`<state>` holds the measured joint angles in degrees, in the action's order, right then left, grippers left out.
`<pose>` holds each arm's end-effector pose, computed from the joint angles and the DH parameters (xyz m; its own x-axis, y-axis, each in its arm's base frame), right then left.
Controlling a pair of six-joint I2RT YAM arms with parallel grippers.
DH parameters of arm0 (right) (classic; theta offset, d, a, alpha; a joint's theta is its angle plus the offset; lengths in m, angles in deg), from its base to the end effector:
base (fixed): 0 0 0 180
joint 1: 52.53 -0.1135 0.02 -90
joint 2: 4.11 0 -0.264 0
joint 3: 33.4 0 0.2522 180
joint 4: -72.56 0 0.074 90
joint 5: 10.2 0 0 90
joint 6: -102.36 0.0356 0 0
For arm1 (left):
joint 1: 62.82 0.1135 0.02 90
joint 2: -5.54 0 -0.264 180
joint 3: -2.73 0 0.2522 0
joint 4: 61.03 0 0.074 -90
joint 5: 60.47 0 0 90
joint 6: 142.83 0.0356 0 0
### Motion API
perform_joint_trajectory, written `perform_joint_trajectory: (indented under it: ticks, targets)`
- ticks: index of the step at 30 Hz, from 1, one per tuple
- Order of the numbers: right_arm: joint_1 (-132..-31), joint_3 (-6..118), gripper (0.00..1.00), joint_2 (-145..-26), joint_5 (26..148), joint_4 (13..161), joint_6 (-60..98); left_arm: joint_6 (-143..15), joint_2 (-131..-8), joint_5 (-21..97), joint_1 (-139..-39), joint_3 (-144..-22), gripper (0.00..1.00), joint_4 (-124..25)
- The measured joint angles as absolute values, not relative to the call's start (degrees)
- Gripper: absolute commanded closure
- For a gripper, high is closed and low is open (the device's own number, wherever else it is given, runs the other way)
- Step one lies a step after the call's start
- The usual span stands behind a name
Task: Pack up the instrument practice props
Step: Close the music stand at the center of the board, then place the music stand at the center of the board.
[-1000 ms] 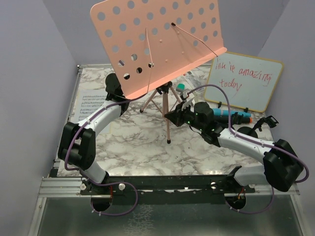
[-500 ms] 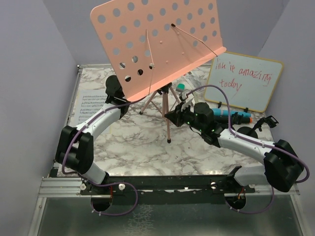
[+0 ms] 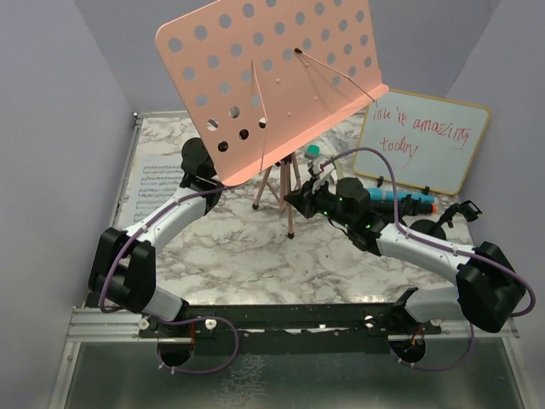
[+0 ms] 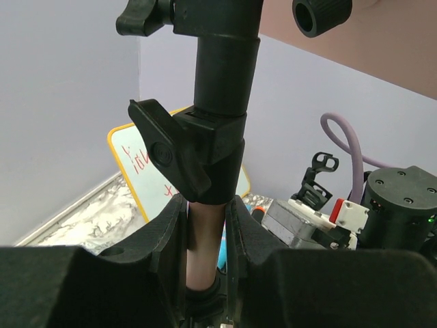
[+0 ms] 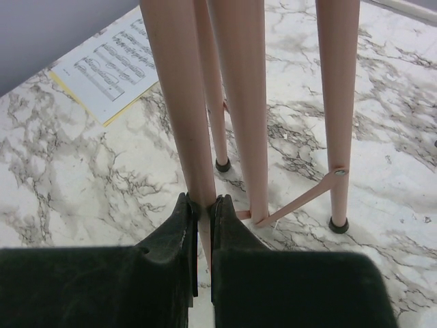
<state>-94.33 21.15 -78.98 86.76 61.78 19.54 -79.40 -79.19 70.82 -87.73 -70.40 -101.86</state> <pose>0.2174 0.2001 0.2626 -0.2164 -0.0271 -0.9759 -0.7294 0.6690 0.1432 0.2901 -0.1606 0.3749 0.0209 -0.3803 -0.9246 0.9483 0.3006 -0.1021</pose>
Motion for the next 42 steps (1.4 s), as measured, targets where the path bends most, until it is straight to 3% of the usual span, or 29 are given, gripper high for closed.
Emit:
perform_joint_trajectory:
  ticks: [17,19,24,26,33,42]
  targets:
    - [-94.9,22.5,0.98,-79.2,88.3,61.8,18.0,-79.3,-74.8,64.4,-89.4,-65.4,1.00,-100.5]
    - [-94.9,22.5,0.90,-79.5,88.8,61.6,18.2,-78.7,-73.5,63.4,-89.5,-64.1,1.00,-100.4]
    - [-94.8,22.5,0.50,-80.1,89.2,60.7,19.6,-78.0,-70.9,61.8,-88.8,-61.7,1.00,-100.1]
    - [-94.5,23.3,0.40,-80.2,89.1,59.2,20.3,-77.6,-70.2,61.8,-87.8,-61.1,1.00,-99.7]
    - [-94.0,29.8,0.31,-82.5,89.6,56.1,20.3,-77.1,-68.6,61.2,-84.8,-60.3,1.00,-97.8]
    - [-94.2,31.9,0.28,-90.3,92.6,55.5,20.1,-77.1,-68.6,58.8,-83.8,-60.3,1.00,-96.7]
